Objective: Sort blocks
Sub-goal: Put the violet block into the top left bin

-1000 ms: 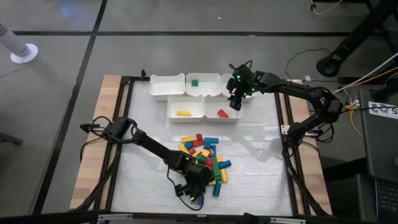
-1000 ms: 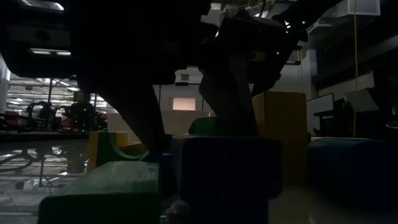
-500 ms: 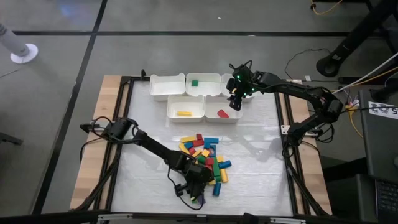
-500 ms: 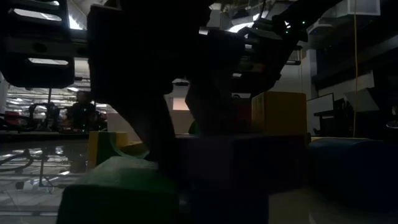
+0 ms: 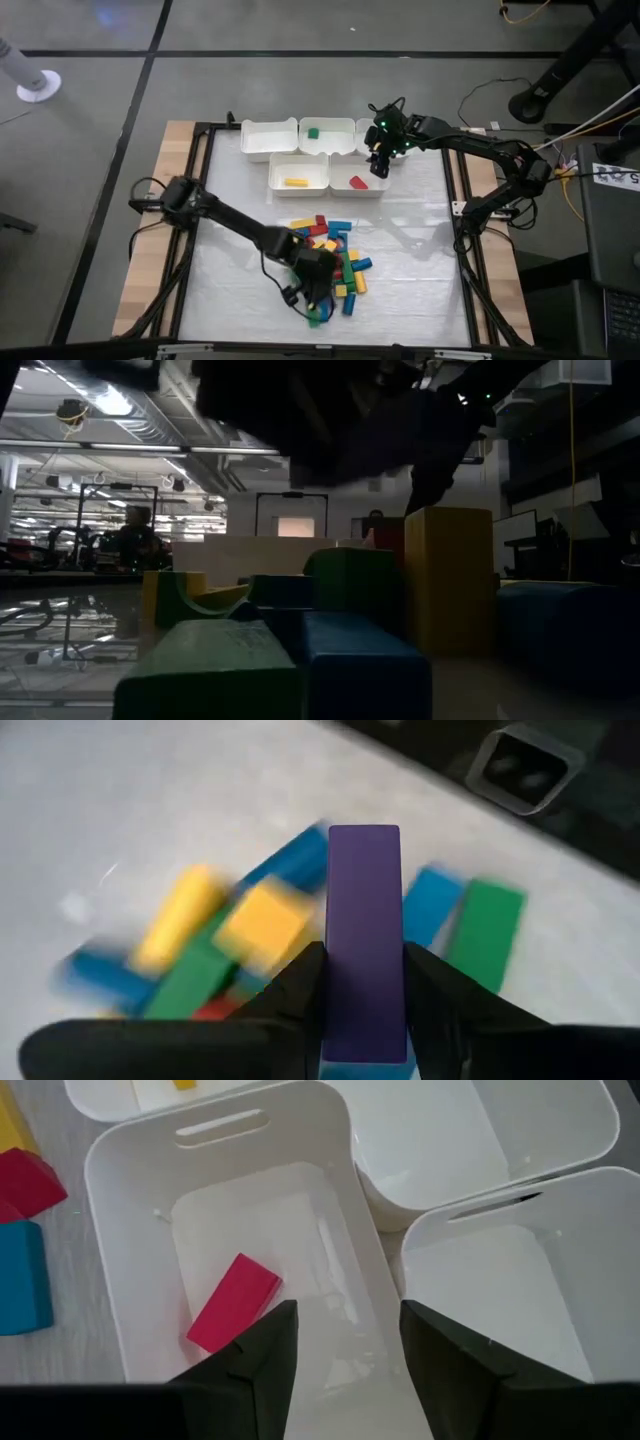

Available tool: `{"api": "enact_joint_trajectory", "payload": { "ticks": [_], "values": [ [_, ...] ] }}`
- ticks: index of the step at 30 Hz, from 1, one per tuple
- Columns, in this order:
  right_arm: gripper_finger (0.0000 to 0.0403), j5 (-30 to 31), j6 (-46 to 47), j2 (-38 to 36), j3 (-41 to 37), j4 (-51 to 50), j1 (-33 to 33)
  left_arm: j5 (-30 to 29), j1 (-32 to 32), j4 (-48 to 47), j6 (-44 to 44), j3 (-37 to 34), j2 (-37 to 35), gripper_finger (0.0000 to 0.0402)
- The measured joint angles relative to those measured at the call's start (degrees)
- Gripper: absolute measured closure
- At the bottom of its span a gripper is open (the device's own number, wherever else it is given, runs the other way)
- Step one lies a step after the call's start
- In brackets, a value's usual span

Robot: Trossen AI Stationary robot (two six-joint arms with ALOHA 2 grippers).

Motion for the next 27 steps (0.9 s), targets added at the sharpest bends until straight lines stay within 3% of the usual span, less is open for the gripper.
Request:
{"api": "enact_joint_trajectory", "payload": {
  "ticks": [8, 14, 20, 27],
  "values": [
    [0.0224, -3.75, -1.02, 0.0, 0.0, -0.11, 0.96, -20.13, 4.05, -18.58, -5.13, 0.02, -12.45, 0.0309],
    [0.0224, -3.69, -4.42, 0.0, 0.0, 0.2, 4.2, -32.46, 11.87, -33.51, -9.02, 0.02, -20.6, 0.031],
    [0.0224, -3.58, -4.75, 0.0, 0.0, 0.21, 9.36, -34.48, 26.08, -41.14, -9.39, 0.0, -25.15, 0.0306],
    [0.0224, -2.12, -4.79, 0.0, 0.0, 0.24, 16.93, -34.49, 45.7, -40.18, -3.98, -0.02, -25.22, 0.0302]
  ]
}}
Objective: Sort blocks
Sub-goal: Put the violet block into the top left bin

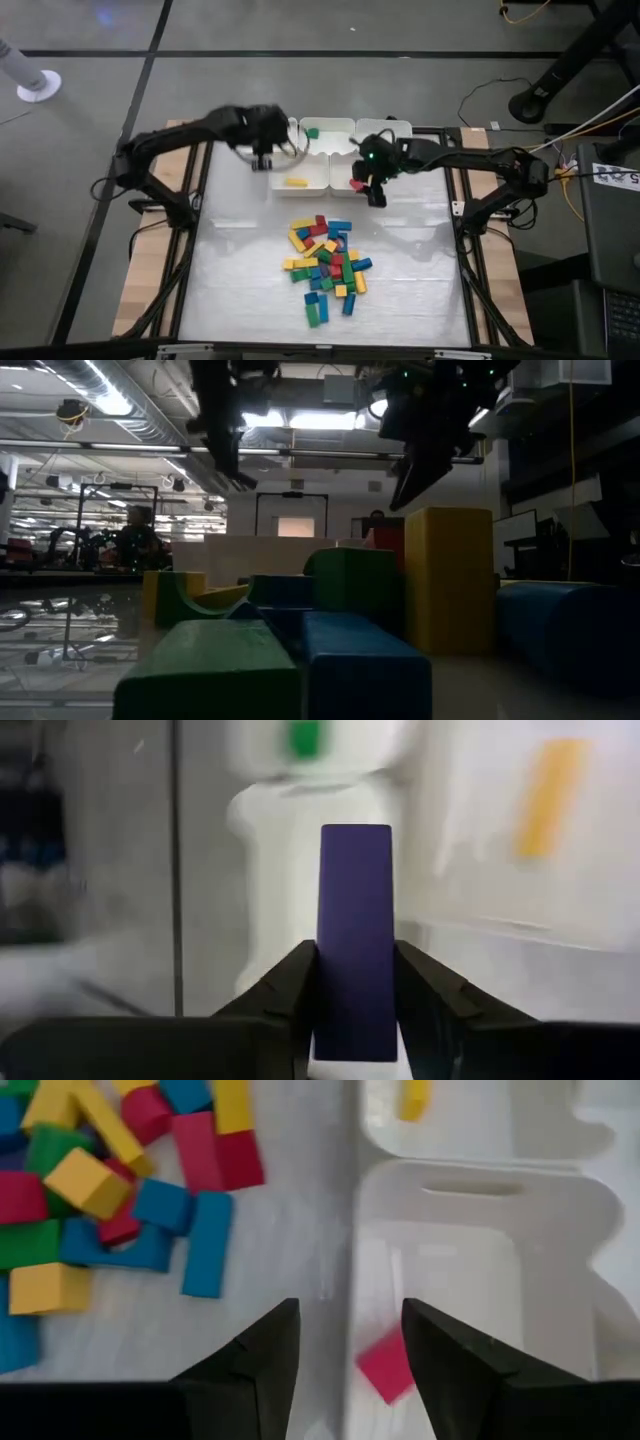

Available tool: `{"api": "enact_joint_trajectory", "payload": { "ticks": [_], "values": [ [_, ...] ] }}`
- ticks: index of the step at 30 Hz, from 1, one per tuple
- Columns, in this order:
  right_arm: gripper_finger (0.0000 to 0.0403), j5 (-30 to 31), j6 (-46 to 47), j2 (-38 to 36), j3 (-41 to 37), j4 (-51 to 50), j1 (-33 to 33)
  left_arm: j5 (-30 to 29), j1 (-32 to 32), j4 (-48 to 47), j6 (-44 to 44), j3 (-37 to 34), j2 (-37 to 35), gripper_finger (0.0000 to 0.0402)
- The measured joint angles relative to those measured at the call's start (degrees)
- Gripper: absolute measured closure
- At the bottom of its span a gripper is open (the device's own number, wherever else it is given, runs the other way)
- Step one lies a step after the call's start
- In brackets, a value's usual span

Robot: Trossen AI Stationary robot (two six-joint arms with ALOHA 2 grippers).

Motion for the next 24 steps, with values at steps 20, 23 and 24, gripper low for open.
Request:
{"api": "enact_joint_trajectory", "payload": {
  "ticks": [20, 23, 24],
  "values": [
    [0.0224, 16.71, 0.09, 0.0, 0.0, -0.44, 14.59, 15.63, 22.42, 8.68, 0.35, -0.02, 9.66, 0.0289],
    [0.0224, 24.89, -1.5, 0.0, 0.0, -0.41, 14.52, 15.7, 22.32, 8.76, 0.35, -0.02, 11.68, 0.0289],
    [0.0224, 27.7, -2.8, 0.0, 0.0, -0.33, 14.27, 15.69, 22.35, 8.75, 0.41, -0.02, 12.22, 0.0289]
  ]
}}
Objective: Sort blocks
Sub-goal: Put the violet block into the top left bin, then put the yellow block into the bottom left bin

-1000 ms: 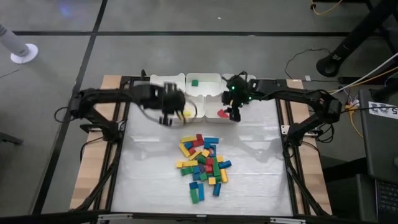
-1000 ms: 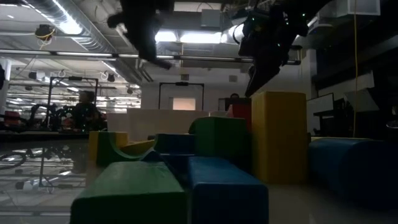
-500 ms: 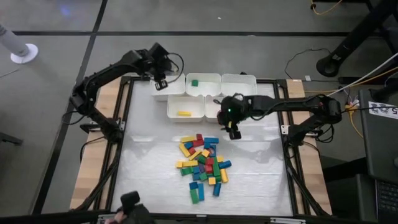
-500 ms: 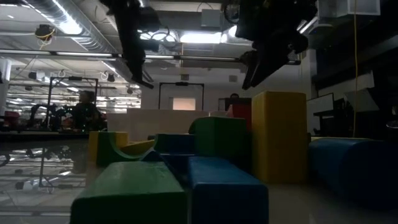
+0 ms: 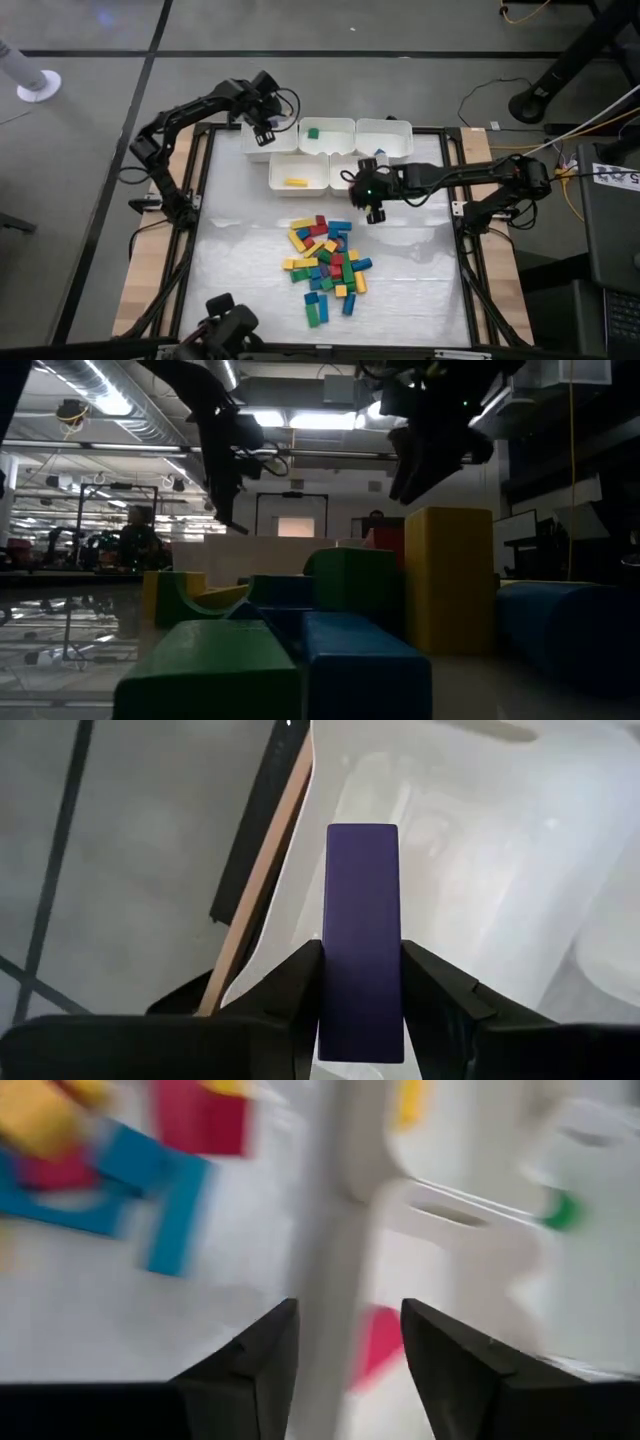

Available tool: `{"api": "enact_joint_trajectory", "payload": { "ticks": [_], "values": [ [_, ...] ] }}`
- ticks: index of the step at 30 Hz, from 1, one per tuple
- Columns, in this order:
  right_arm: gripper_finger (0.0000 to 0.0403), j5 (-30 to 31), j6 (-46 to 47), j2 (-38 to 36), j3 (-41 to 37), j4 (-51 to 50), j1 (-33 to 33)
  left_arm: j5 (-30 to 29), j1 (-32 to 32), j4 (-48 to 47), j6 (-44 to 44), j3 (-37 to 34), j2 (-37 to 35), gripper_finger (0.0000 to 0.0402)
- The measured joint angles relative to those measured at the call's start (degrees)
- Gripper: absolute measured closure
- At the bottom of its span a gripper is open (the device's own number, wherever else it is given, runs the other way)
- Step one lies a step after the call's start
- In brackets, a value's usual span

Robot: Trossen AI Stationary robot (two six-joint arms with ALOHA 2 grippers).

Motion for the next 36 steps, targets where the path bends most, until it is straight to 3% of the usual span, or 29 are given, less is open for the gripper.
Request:
{"api": "enact_joint_trajectory", "payload": {
  "ticks": [4, 9, 19, 29, 36],
  "values": [
    [0.0224, 7.68, -6.03, 0.0, 0.0, 2.17, -1.87, -0.37, 0.04, 0.02, 1.79, 0.0, 1.79, 0.0288],
    [0.0224, 7.75, -9.18, -0.16, 3.42, 3.03, -7.05, -0.38, 0.01, 0.07, 2.71, 0.0, 2.35, 0.0288],
    [0.0224, -2.76, -4.93, -0.22, 15.45, -0.07, -17.16, -0.42, 0.02, 1.57, 1.0, 0.0, 2.35, 0.0288],
    [0.0224, -6.48, 5.95, -0.24, 26.27, -9.96, -17.74, -0.55, 0.02, 1.24, -2.03, 0.0, 2.35, 0.0287],
    [0.0224, -12.73, 6.14, -0.24, 27.69, -11.3, -17.7, -0.57, 0.0, 1.14, -7.11, 0.0, 2.35, 0.0228]
  ]
}}
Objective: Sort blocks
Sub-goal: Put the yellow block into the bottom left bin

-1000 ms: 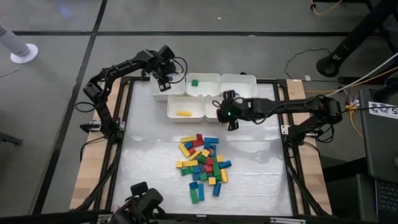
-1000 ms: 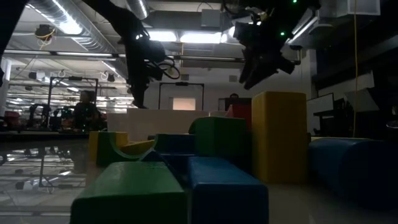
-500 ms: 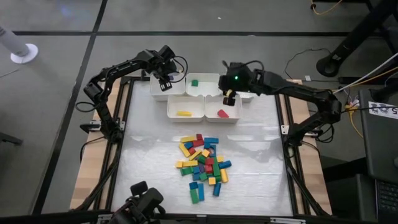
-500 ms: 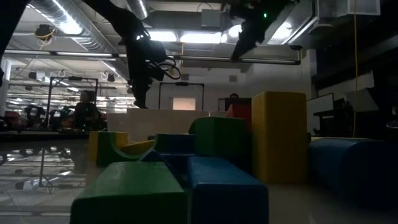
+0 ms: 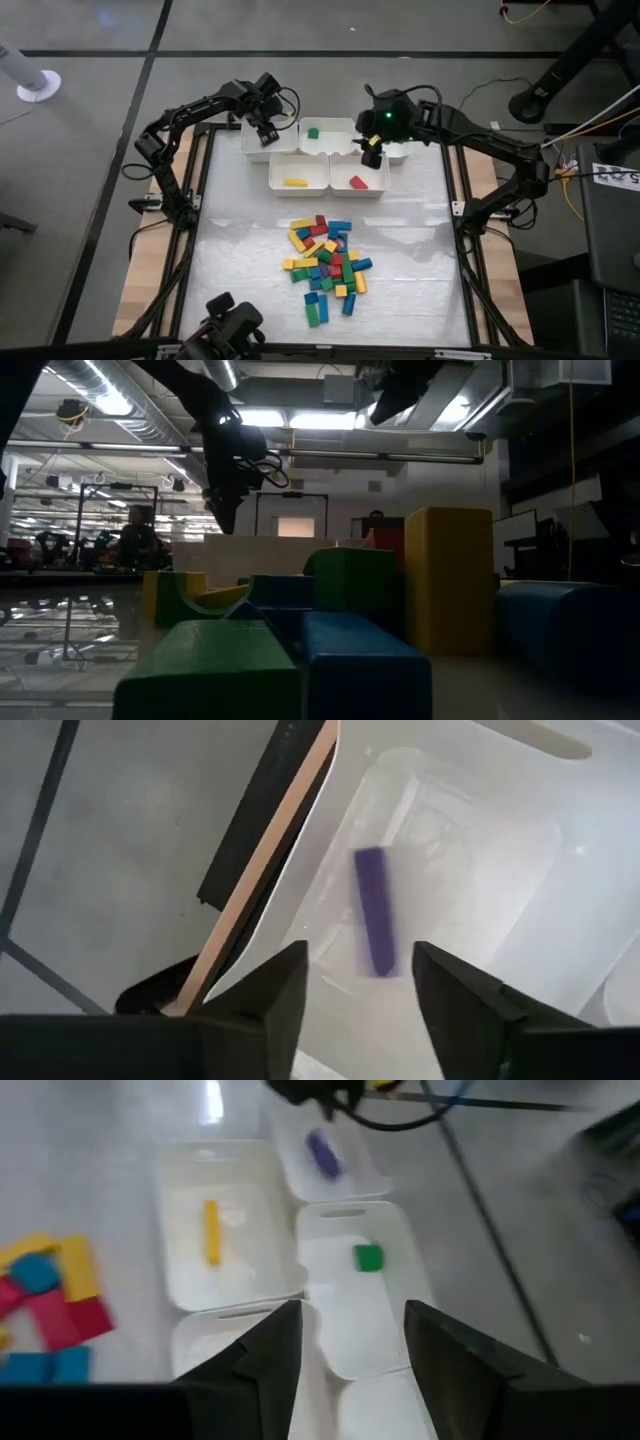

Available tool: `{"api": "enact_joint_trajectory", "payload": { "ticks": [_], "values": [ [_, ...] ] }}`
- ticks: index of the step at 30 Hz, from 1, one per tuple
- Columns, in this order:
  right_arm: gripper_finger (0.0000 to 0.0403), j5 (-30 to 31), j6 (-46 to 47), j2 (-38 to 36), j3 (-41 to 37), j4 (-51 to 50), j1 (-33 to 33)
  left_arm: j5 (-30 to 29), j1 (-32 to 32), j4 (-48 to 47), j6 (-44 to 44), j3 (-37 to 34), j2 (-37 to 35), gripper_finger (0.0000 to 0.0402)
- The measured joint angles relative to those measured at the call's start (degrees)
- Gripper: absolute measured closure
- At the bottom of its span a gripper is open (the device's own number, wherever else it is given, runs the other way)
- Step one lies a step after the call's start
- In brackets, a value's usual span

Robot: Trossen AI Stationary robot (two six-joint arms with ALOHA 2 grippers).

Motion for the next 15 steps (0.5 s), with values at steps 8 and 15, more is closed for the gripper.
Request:
{"api": "enact_joint_trajectory", "payload": {
  "ticks": [8, 15],
  "values": [
    [0.0224, -14.4, -0.07, 0.11, -5.12, -0.37, 2.06, 0.0, -0.96, 0.33, -9.51, 0.0, 0.0, 0.0193],
    [0.0224, -16.13, 6.78, 0.22, -16.22, 4.97, 10.08, 0.03, -4.8, -1.7, -15.08, 0.0, -1.6, 0.0192]
  ]
}}
